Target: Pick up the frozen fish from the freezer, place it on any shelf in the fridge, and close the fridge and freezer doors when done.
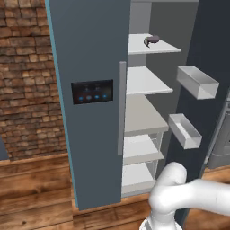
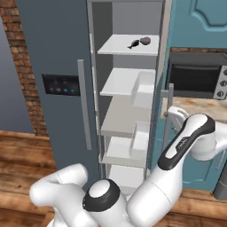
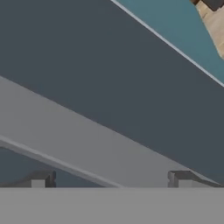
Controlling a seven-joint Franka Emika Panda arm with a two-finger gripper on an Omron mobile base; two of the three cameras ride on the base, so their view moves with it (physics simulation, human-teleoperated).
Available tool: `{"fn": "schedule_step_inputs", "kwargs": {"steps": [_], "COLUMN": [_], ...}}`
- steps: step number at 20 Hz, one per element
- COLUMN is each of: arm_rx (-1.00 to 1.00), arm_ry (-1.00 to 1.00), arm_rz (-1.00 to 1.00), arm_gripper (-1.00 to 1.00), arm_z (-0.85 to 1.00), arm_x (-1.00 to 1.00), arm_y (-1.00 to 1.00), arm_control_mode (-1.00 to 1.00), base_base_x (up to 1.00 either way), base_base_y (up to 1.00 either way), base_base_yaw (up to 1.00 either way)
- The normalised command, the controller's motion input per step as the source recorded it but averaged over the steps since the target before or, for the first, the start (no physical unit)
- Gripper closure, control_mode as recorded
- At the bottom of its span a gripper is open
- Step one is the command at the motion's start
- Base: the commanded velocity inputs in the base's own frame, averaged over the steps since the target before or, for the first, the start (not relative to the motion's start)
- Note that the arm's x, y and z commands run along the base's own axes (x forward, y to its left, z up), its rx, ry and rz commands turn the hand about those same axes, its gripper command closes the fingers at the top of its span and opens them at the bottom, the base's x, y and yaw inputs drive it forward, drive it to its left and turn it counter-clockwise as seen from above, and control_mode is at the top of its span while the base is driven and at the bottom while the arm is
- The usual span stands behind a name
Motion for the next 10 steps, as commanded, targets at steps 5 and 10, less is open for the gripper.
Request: {"fn": "schedule_step_inputs", "kwargs": {"steps": [5, 10], "arm_rx": [0.08, 0.09], "arm_ry": [-0.01, -0.01], "arm_rz": [0.0, 0.0], "arm_gripper": [-1.0, -1.0], "arm_z": [0.0, -0.01], "arm_x": [0.75, 0.8], "arm_y": [1.0, 1.0], "arm_control_mode": [-1.0, -1.0], "base_base_x": [0.0, 0.0], "base_base_y": [0.0, 0.0], "base_base_yaw": [0.0, 0.0]}}
